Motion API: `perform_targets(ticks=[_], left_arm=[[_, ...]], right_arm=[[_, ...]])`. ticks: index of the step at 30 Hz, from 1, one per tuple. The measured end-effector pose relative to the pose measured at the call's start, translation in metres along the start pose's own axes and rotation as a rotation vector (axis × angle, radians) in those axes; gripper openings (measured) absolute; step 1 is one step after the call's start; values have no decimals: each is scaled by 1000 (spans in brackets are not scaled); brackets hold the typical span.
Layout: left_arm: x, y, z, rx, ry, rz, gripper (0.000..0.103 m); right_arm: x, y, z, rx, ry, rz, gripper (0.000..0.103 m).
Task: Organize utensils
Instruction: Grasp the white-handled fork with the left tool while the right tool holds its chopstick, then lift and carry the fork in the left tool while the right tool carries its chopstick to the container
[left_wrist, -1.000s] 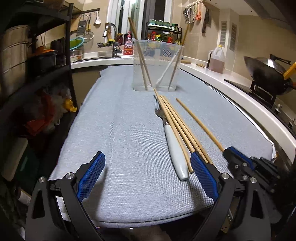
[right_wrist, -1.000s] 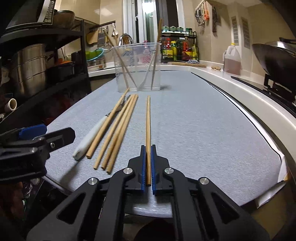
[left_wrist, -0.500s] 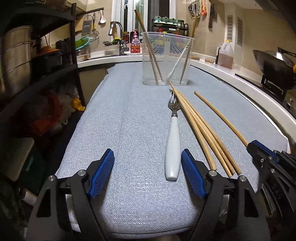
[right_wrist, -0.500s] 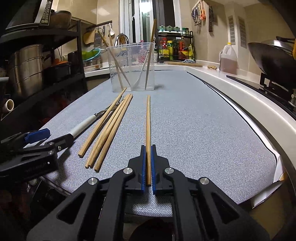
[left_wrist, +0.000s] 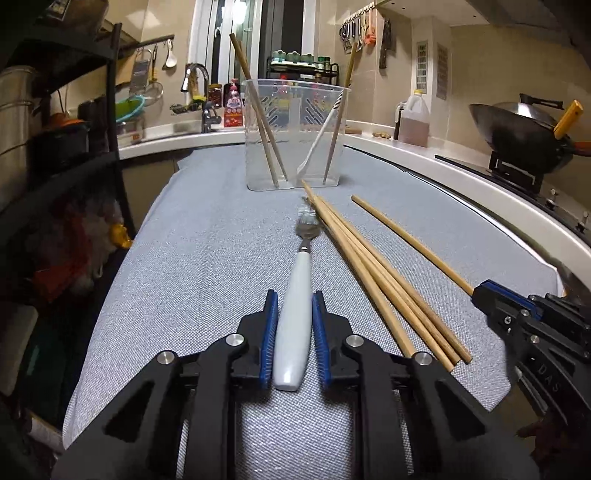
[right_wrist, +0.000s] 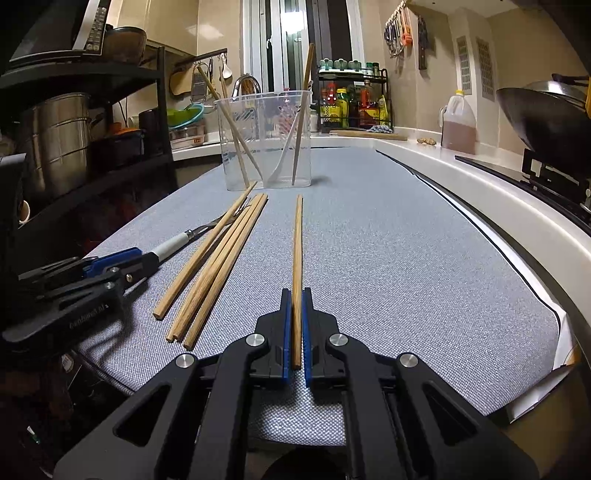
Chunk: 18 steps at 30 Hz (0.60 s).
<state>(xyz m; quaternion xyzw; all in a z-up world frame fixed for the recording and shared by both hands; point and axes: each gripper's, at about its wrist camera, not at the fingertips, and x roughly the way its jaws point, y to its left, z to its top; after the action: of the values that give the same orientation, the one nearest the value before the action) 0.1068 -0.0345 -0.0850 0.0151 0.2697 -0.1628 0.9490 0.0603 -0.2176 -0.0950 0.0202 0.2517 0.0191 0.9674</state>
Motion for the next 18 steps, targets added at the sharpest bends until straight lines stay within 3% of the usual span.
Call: perform_targets(ticks=[2,9,18], left_arm=[[-5,3,5,-16,-4,-12,17],[-54,-5,38,62,-170,-28,17],[-69,-12,66,89,-202,-48,17]], right_arm=[[-2,-2,4,12,12,10,5],[-25,8,25,-50,-82,3,5],[-36,7,64,-33,-118,3,5]])
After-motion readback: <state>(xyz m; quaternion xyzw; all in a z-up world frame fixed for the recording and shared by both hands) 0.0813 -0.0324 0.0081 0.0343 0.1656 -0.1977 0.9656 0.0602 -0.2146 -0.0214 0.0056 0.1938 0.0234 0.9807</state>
